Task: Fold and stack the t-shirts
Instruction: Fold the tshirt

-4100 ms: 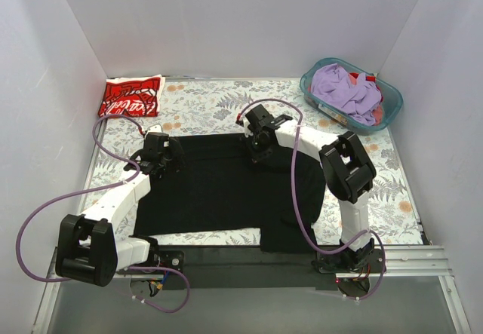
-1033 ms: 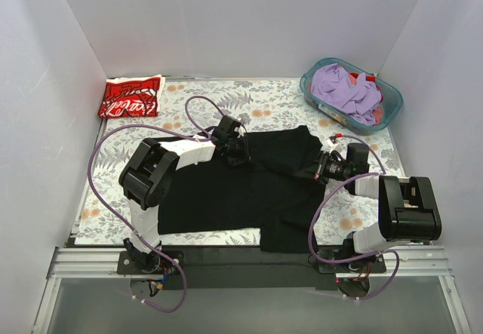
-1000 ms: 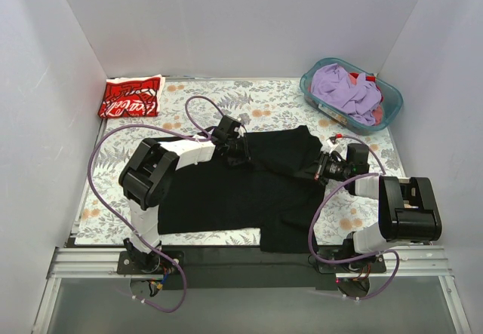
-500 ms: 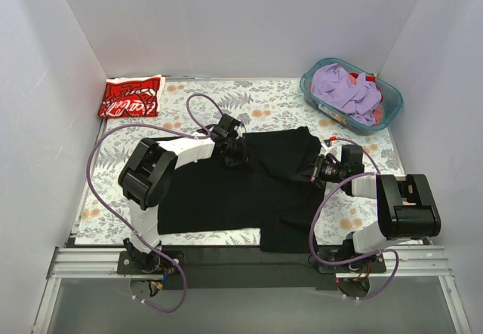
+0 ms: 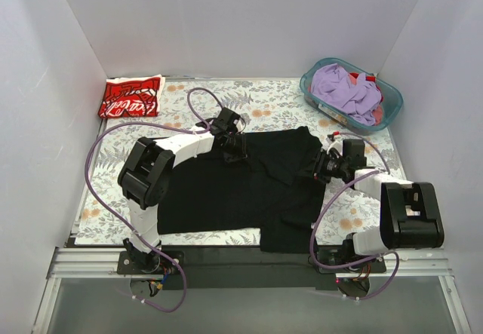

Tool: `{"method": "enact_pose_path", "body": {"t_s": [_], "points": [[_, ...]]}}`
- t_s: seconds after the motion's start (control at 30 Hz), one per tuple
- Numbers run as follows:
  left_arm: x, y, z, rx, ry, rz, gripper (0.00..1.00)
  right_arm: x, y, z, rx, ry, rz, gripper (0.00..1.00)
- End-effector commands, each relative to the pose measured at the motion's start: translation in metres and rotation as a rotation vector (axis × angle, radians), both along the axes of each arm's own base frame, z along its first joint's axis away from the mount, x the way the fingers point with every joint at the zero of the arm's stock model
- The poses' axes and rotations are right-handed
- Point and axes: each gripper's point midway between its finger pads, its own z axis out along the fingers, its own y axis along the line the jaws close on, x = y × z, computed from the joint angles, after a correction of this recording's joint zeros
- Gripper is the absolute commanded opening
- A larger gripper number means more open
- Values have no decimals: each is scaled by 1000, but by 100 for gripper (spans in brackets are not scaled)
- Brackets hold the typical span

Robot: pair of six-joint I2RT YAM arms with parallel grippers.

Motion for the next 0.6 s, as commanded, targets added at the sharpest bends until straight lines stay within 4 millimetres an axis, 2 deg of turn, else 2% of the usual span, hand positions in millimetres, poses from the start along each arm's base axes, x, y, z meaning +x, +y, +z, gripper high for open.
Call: {"method": "enact_pose_path", "body": {"t_s": [0.0,0.1,0.13,0.23,0.3,0.37,0.43,0.5,0.57], "points": [[9,7,31,5,-60,5,18,34,-24,27,-172,-153,-32,38],[20,19,44,27,-107,56,34,48,-29,43,-202,-204,-36,42],[22,23,46,32,-117,69,45,52,-26,47,-188,-214,-22,42],[34,47,58,55,-172,169,57,66,-17,60,-135,-258,9,42],[37,54,63,35,-184,200,57,69,-7,66,-89,-270,31,42],[31,53,64,5,-168,194,57,72,2,67,-71,-287,46,42],[21,40,61,-74,-120,184,57,71,3,62,-68,-281,46,42],[16,19,62,-126,-133,156,51,69,5,60,-64,-280,52,42],[8,0,50,-133,-112,131,47,65,6,59,-53,-284,60,42]]}}
